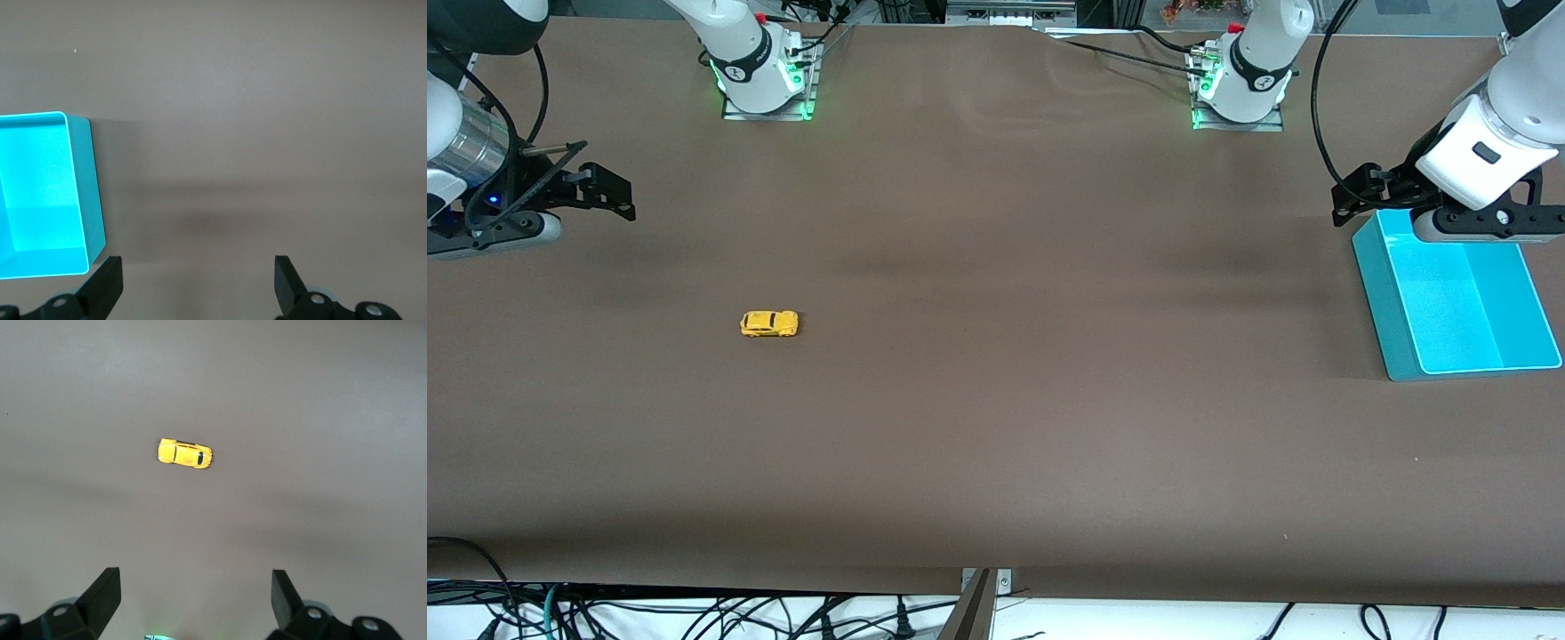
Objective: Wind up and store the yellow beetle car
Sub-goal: 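Move the right gripper down over the yellow beetle car, then close the right gripper on the yellow car's body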
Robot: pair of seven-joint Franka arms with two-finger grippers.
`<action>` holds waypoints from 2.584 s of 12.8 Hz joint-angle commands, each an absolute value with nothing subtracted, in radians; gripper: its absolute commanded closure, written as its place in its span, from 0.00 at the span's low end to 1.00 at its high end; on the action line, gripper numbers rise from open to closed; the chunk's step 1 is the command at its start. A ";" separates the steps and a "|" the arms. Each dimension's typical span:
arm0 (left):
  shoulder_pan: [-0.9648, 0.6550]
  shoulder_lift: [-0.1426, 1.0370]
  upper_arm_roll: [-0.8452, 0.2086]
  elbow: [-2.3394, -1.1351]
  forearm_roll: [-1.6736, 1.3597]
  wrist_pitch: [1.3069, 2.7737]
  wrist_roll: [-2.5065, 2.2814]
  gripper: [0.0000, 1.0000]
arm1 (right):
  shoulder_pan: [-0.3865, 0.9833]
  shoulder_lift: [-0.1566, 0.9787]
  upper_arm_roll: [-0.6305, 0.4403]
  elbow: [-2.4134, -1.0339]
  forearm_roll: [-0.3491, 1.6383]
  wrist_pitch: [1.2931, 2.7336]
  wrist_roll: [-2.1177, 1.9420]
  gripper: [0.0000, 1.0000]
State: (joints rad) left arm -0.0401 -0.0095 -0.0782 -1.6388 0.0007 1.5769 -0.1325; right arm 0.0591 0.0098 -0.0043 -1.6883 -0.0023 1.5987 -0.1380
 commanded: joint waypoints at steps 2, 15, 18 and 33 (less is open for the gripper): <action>-0.043 -0.002 -0.075 -1.611 0.012 1.554 -0.121 0.00 | 0.061 0.006 0.009 -1.715 -0.006 1.585 -0.135 0.00; -0.043 -0.002 -0.075 -1.611 0.012 1.554 -0.121 0.00 | 0.058 0.029 0.084 -2.130 -0.005 2.021 -0.932 0.00; -0.043 -0.002 -0.075 -1.611 0.012 1.554 -0.121 0.00 | 0.058 0.105 0.084 -2.175 -0.009 2.195 -1.151 0.00; -0.043 -0.002 -0.075 -1.611 0.012 1.554 -0.121 0.00 | 0.055 0.373 0.109 -2.249 -0.011 2.710 -1.448 0.00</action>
State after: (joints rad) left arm -0.0399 -0.0095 -0.0779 -1.6382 0.0007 1.5769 -0.1325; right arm 0.0667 0.3544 0.0984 -2.2402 -0.0024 2.6619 -1.4213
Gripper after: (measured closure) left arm 0.000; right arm 0.000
